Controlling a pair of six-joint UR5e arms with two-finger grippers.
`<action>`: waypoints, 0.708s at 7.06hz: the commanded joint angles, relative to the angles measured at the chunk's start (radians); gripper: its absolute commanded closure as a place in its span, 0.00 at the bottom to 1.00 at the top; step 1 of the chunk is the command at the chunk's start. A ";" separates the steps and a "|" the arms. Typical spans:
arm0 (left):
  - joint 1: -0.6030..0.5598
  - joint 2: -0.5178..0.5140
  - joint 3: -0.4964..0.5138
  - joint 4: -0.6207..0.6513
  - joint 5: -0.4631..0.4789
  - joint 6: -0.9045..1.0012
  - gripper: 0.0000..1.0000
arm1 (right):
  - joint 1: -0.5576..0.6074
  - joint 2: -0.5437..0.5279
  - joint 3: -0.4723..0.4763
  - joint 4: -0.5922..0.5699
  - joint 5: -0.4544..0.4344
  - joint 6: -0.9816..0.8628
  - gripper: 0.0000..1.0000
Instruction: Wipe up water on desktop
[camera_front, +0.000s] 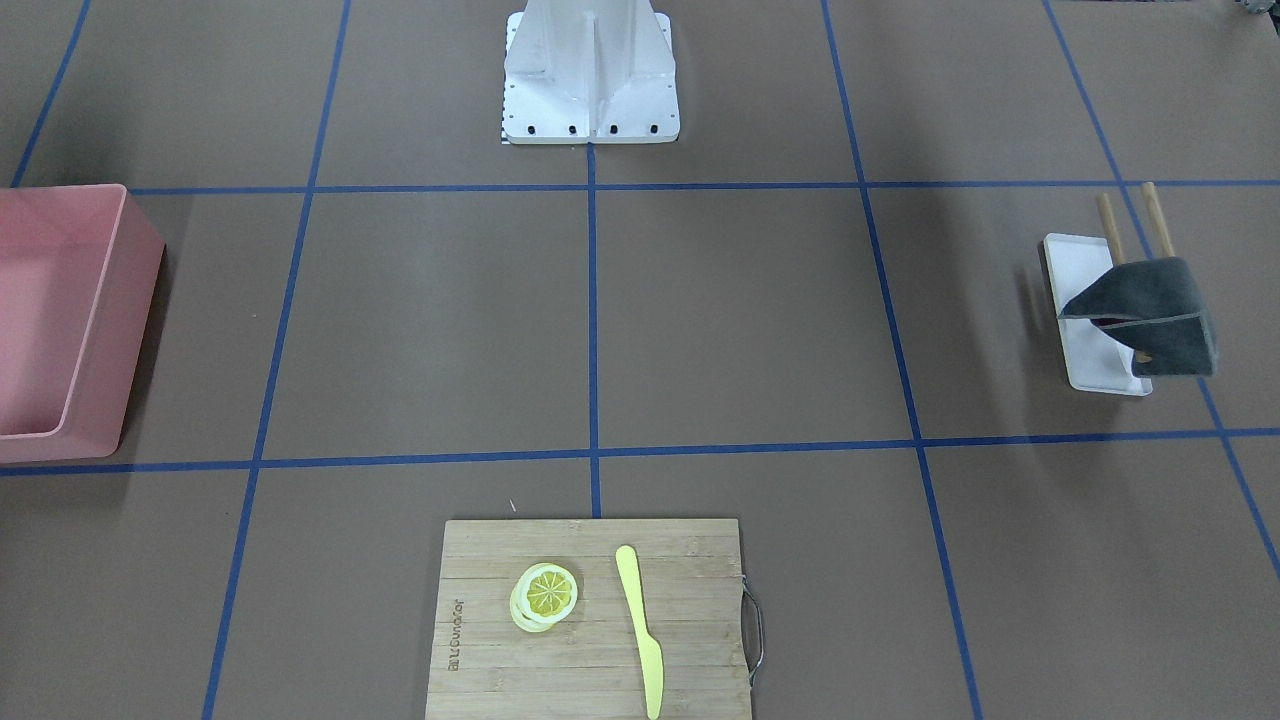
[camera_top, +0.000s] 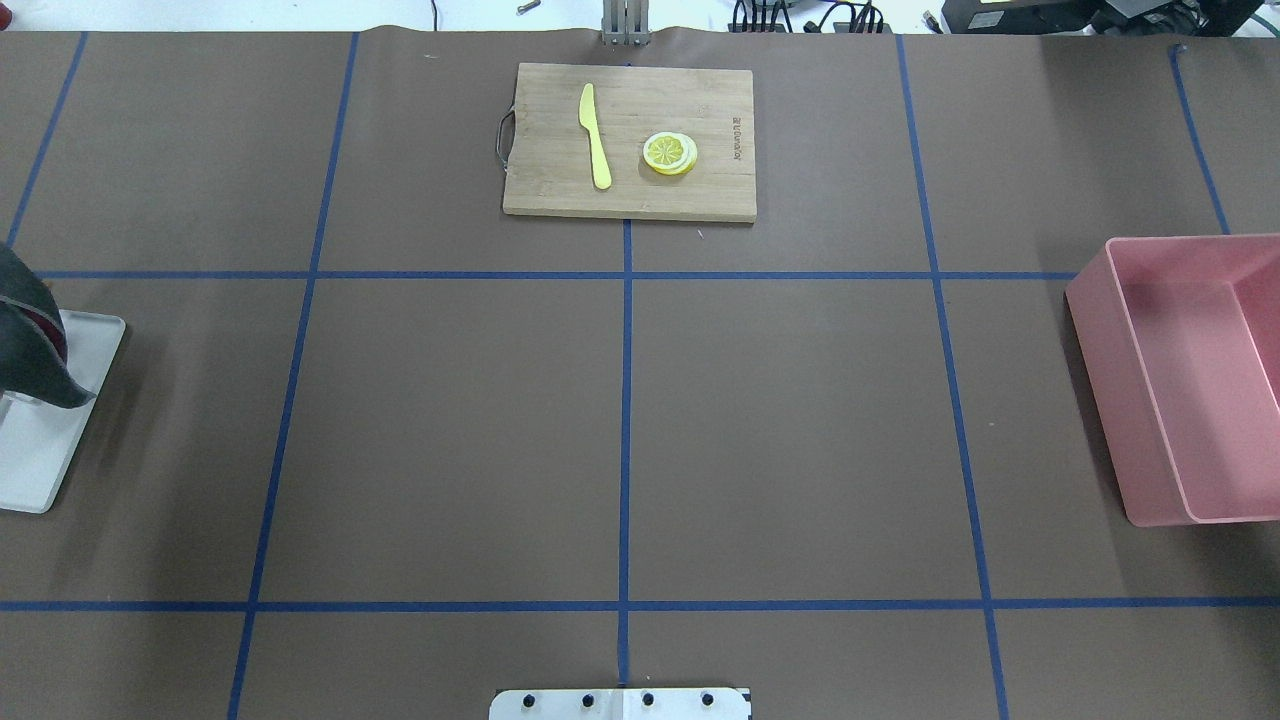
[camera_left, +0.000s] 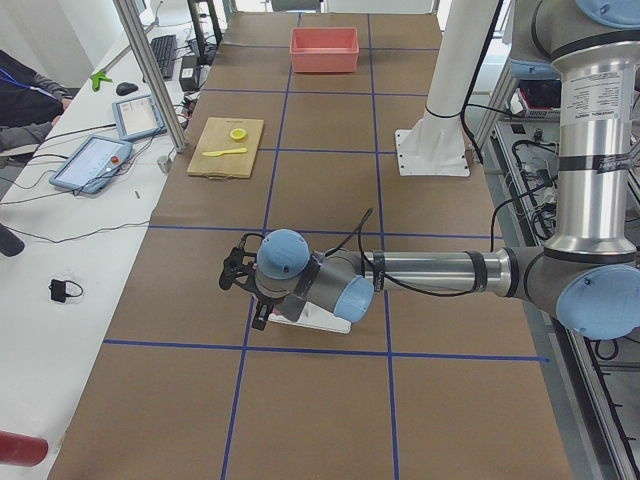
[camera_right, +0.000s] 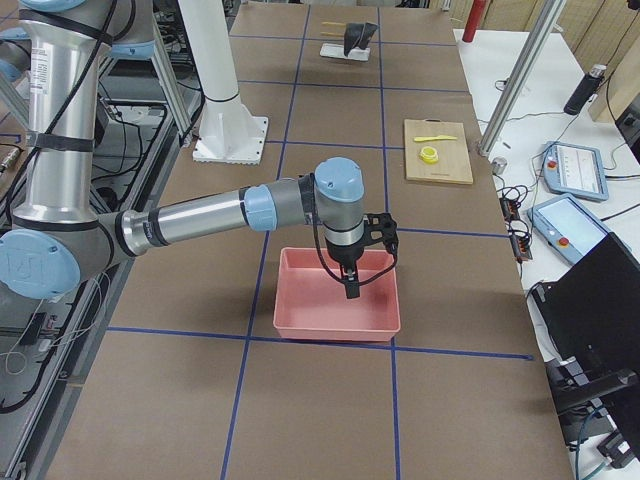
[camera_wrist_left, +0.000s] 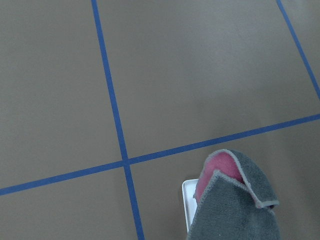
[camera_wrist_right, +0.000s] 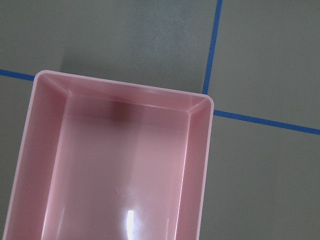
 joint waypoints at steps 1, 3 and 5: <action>0.068 0.000 0.002 -0.080 -0.009 -0.238 0.02 | 0.000 0.000 -0.003 0.000 0.002 0.000 0.00; 0.145 0.000 0.009 -0.186 0.006 -0.438 0.07 | 0.000 -0.002 -0.008 0.000 0.000 0.000 0.00; 0.166 -0.017 0.035 -0.233 0.014 -0.490 0.15 | 0.000 -0.002 -0.009 -0.002 0.002 0.000 0.00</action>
